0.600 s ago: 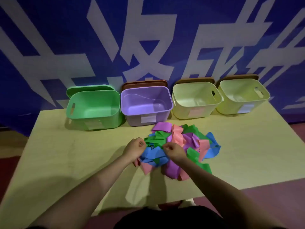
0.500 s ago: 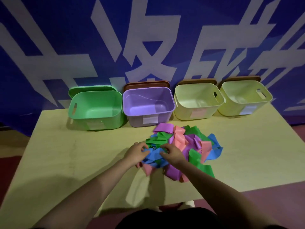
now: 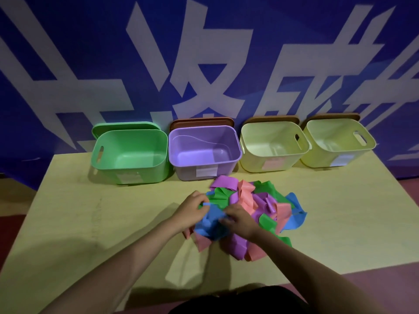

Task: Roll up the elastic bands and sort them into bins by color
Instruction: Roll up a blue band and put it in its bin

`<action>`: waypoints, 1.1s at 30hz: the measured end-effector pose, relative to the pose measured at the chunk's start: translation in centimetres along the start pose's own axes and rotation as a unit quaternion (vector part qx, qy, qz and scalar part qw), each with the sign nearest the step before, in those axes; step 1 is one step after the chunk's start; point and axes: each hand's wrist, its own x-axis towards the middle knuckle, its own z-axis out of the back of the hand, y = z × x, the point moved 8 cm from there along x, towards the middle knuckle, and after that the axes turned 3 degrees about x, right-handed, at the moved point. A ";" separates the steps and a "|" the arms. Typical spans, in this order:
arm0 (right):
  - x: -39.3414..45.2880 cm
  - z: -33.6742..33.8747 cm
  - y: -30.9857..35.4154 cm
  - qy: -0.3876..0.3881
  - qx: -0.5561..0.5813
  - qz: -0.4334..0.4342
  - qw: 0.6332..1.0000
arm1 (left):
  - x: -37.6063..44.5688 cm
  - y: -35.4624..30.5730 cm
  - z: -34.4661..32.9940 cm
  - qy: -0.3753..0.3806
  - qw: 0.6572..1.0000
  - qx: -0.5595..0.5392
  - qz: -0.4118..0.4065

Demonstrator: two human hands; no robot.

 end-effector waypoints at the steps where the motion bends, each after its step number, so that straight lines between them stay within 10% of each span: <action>1: -0.1 1.3 0.3 -0.017 0.053 -0.011 0.998 | 0.3 -1.5 0.8 -0.020 0.999 -0.038 -0.009; 9: -1.5 13.1 4.7 -0.034 0.332 0.014 0.942 | 2.2 -12.2 5.8 -0.090 0.911 -0.402 0.023; 27: -6.2 20.4 -8.1 0.014 0.282 -0.057 0.958 | 6.5 -22.1 5.4 -0.171 0.839 -0.516 -0.012; 33: -6.0 21.9 -11.7 -0.055 0.248 -0.063 0.965 | 7.1 -22.0 4.3 -0.159 0.915 -0.370 0.016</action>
